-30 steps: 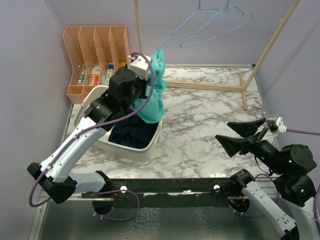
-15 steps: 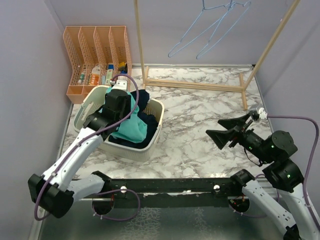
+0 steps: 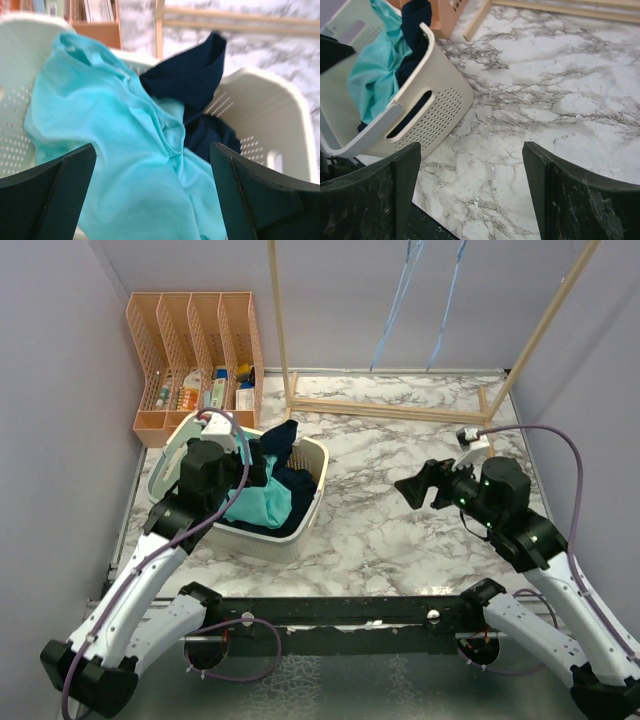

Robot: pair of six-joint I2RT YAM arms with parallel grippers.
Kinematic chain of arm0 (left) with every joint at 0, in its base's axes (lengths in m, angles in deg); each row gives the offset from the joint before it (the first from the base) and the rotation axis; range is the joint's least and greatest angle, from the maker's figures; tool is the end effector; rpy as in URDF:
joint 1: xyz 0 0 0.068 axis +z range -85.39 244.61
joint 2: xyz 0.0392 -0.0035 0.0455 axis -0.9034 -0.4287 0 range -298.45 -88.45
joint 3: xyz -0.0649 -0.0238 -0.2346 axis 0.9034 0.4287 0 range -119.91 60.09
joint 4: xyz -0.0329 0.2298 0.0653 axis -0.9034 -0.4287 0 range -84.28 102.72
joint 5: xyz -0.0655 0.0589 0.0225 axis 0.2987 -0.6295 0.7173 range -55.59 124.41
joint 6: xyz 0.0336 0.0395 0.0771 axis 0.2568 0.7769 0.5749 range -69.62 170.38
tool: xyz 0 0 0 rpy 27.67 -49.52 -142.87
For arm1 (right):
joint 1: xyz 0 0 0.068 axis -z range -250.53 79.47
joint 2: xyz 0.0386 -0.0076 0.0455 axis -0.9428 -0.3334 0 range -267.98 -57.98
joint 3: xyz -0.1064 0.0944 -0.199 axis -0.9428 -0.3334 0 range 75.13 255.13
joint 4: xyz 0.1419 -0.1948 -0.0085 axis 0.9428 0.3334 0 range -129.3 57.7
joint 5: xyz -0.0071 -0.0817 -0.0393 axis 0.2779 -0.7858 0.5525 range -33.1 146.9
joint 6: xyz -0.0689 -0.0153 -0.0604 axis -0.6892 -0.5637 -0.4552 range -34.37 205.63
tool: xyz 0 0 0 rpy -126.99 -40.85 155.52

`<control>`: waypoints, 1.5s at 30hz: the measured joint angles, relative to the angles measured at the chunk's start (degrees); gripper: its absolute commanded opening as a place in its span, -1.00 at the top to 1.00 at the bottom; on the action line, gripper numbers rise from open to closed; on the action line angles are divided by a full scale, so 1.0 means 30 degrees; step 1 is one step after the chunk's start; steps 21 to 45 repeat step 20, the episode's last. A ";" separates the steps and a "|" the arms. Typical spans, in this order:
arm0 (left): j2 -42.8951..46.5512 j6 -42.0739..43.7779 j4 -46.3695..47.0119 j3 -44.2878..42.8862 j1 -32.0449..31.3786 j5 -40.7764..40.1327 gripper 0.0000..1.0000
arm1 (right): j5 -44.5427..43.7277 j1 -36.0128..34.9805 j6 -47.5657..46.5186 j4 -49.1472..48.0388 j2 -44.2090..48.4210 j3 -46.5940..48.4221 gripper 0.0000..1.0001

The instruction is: Remove the t-shirt from the hanger

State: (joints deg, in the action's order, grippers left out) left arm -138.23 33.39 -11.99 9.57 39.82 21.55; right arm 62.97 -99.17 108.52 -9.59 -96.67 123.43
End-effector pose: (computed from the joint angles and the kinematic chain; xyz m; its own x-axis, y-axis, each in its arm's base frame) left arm 0.2193 -0.0808 0.2924 -0.4182 -0.1207 -0.9003 0.1067 0.9777 -0.1806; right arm 0.1665 0.1009 0.3026 -0.4973 0.1691 -0.8509 -0.4019 0.8243 0.3987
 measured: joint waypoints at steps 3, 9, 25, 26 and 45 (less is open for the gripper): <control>0.1858 0.0138 0.1603 0.1064 -0.0007 -0.0007 -0.98 | -0.0248 0.0000 0.0087 -0.0211 -0.1989 0.0007 -0.73; 0.3745 0.0663 0.2572 0.3038 0.0000 -0.0131 -0.98 | -0.0816 0.0000 0.0284 -0.0357 -0.6645 0.0058 -0.75; 0.3810 0.0925 0.2936 0.3082 0.0000 -0.0109 -0.98 | -0.2120 0.0000 0.0204 -0.3235 -0.5013 -0.1712 -0.60; 0.3810 0.0925 0.2936 0.3082 0.0000 -0.0109 -0.98 | -0.2120 0.0000 0.0204 -0.3235 -0.5013 -0.1712 -0.60; 0.3810 0.0925 0.2936 0.3082 0.0000 -0.0109 -0.98 | -0.2120 0.0000 0.0204 -0.3235 -0.5013 -0.1712 -0.60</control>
